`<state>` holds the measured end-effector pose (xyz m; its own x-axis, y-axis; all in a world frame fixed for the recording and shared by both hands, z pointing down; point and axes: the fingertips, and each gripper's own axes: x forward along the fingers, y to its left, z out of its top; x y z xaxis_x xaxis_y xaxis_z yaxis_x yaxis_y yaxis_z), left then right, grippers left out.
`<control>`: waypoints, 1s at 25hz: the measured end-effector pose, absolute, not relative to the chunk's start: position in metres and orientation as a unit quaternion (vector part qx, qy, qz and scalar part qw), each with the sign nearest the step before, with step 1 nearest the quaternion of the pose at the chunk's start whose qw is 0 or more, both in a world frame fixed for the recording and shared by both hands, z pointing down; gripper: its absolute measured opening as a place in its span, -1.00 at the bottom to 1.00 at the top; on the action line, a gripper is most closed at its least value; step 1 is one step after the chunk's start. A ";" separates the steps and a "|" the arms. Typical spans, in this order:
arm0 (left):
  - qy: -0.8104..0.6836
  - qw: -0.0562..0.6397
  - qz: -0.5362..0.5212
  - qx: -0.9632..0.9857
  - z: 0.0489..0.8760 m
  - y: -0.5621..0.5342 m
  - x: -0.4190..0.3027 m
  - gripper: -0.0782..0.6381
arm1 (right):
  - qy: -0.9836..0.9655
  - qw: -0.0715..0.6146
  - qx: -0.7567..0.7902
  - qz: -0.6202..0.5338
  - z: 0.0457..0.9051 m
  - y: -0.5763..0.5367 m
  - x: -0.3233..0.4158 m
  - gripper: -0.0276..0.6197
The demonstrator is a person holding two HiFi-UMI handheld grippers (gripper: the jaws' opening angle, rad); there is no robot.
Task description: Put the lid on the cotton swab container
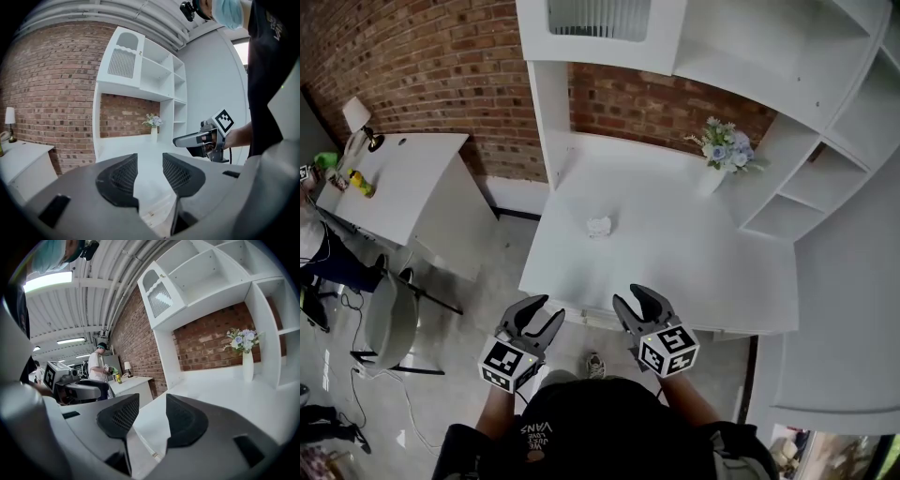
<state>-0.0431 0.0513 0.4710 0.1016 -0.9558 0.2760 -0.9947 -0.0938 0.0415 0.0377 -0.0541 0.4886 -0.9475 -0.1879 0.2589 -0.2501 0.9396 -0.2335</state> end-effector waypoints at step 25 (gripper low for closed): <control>-0.517 0.111 0.155 0.835 0.493 -0.088 -0.146 -0.23 | -0.944 0.159 0.254 0.135 0.525 -0.135 -0.032 -0.29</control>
